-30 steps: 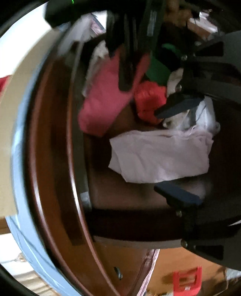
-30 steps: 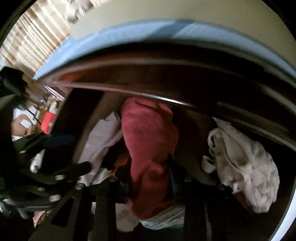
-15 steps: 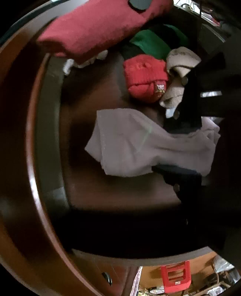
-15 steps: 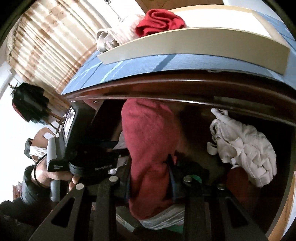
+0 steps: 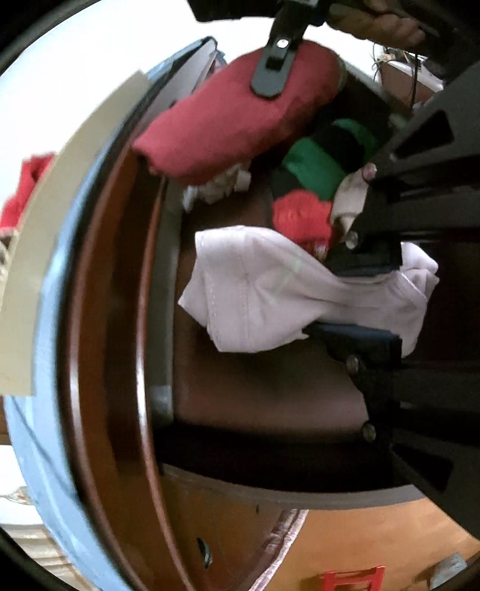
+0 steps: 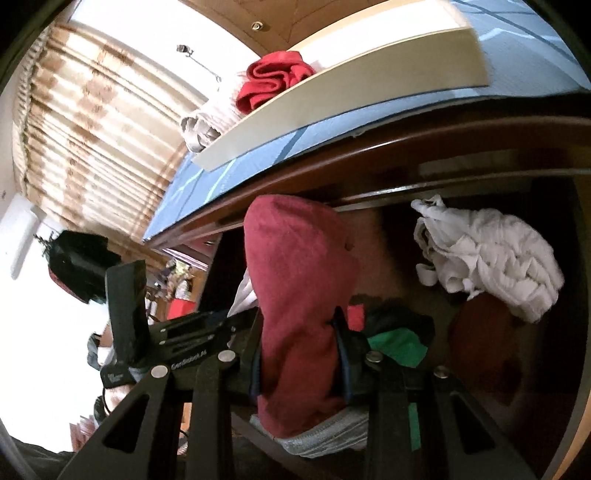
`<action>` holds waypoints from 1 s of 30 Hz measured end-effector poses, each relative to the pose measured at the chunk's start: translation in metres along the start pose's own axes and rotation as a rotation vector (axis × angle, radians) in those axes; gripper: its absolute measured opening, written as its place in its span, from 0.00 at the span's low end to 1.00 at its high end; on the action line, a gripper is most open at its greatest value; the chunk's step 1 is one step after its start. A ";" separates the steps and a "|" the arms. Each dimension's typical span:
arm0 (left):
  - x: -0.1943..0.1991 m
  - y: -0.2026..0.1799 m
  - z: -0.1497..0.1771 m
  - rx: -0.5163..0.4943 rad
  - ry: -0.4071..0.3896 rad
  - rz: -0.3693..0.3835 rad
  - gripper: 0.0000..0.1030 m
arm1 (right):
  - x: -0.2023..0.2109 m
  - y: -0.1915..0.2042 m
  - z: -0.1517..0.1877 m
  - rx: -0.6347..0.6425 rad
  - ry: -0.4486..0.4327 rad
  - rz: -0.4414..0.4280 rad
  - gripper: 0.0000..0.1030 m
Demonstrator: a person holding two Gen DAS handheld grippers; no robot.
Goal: Take underwear out of drawer
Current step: 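Grasp the pink underwear with the left tool while the right tool grasps dark red underwear, then lift the pink and dark red underwear up toward the white tray with both tools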
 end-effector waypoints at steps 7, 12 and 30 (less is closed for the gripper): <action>0.026 -0.011 -0.003 -0.031 -0.063 0.040 0.19 | 0.022 0.004 0.006 -0.017 -0.041 -0.011 0.33; 0.040 -0.022 -0.003 -0.054 -0.093 0.041 0.19 | 0.027 0.017 0.006 -0.010 -0.070 0.002 0.33; 0.093 -0.045 0.006 -0.090 -0.228 0.081 0.19 | 0.079 0.057 0.021 0.038 -0.174 -0.016 0.33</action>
Point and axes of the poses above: each gripper's, at about its wrist camera, not at the fingertips, and x roughly against the way its jaws point, y to its left, z to its underside, the point moved 2 cm from there along -x, roughly the way its jaws point, and after that the axes turned 14 degrees about -y, right-handed, at the moved point
